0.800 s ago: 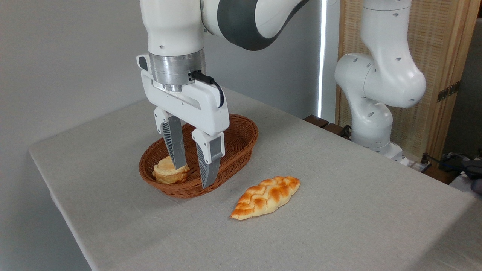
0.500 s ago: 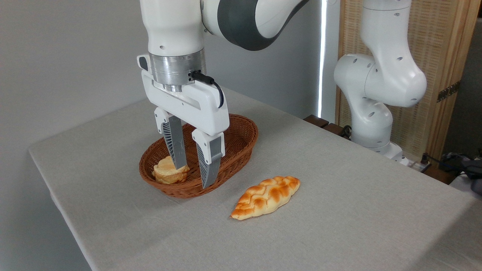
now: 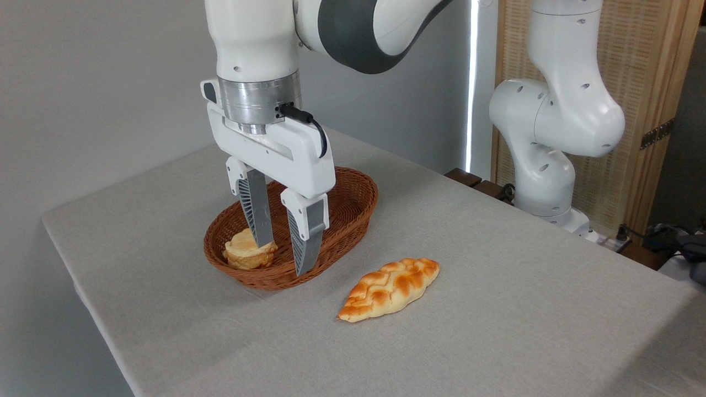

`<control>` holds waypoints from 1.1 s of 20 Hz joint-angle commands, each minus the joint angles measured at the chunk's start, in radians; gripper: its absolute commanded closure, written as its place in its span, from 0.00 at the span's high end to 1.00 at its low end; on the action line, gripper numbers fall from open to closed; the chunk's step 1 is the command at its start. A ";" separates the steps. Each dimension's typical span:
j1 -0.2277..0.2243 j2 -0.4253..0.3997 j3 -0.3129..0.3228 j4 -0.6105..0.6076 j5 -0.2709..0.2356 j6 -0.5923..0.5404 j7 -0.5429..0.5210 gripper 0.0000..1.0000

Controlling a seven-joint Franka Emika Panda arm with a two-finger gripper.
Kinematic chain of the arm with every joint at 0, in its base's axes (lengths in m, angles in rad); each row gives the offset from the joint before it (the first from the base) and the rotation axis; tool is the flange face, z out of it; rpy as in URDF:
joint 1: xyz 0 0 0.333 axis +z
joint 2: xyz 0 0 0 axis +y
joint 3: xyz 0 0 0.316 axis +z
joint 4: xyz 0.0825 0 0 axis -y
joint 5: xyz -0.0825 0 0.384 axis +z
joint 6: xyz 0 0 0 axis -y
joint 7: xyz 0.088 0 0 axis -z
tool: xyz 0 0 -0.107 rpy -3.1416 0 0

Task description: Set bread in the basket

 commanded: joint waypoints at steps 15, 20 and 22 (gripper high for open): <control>0.011 -0.152 0.043 -0.279 0.018 -0.052 0.202 1.00; 0.012 -0.188 0.068 -0.376 0.019 -0.049 0.253 1.00; 0.012 -0.189 0.068 -0.393 0.019 -0.028 0.271 1.00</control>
